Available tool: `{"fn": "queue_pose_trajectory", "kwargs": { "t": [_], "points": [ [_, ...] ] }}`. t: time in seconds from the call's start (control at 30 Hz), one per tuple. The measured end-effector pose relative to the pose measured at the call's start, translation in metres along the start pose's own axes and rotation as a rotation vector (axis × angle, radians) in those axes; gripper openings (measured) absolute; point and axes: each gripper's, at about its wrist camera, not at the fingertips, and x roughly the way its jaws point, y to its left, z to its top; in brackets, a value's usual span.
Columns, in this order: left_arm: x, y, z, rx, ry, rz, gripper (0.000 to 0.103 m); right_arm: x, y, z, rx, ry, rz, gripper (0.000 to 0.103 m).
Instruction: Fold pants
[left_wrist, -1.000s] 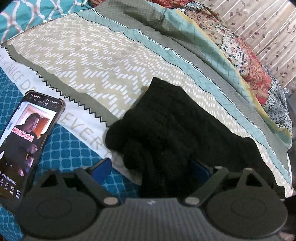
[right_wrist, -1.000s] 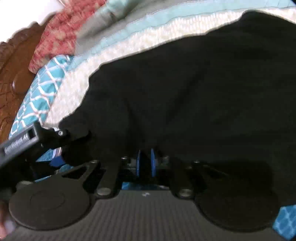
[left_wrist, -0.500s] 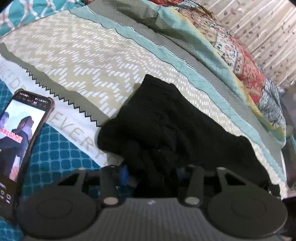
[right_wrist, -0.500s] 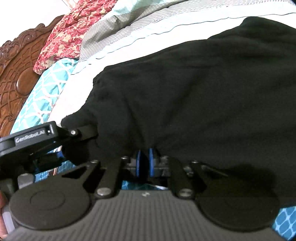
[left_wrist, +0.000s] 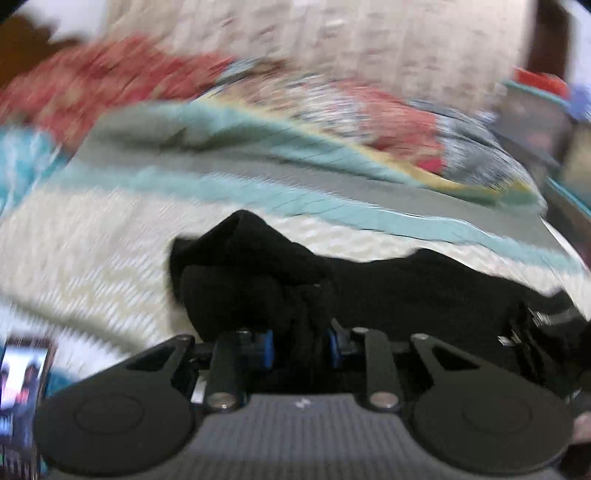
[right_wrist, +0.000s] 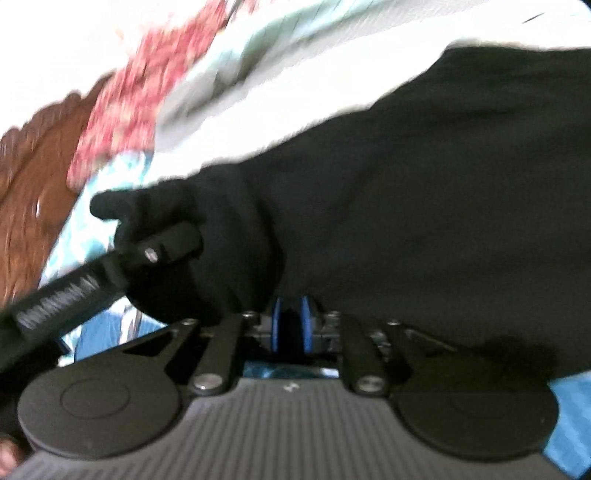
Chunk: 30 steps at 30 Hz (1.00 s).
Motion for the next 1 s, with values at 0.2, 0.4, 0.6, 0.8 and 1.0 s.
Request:
{"fn": "queue_pose_trajectory", "kwargs": {
  "t": [0.2,0.4,0.6,0.8,1.0],
  "points": [
    [0.016,-0.100,-0.025,0.410,-0.029,-0.122,0.024,-0.088,-0.043,-0.001,-0.026,-0.255,-0.189,0.018],
    [0.044,-0.177,-0.075,0.818,0.011,-0.074,0.031,-0.129,-0.093,-0.007,0.073,-0.329,-0.274,0.031],
    [0.015,-0.149,-0.057,0.682,0.027,-0.122,0.047,-0.134,-0.096,-0.008,0.106,-0.363,-0.183,0.063],
    [-0.022,-0.070,-0.023,0.301,0.051,-0.291,0.057,-0.116,-0.086,0.021,0.060,-0.365,-0.108,0.088],
    [0.005,-0.001,0.003,-0.097,0.153,-0.261,0.056,-0.060,-0.093,0.039,0.096,-0.143,-0.127,0.041]
  ]
}}
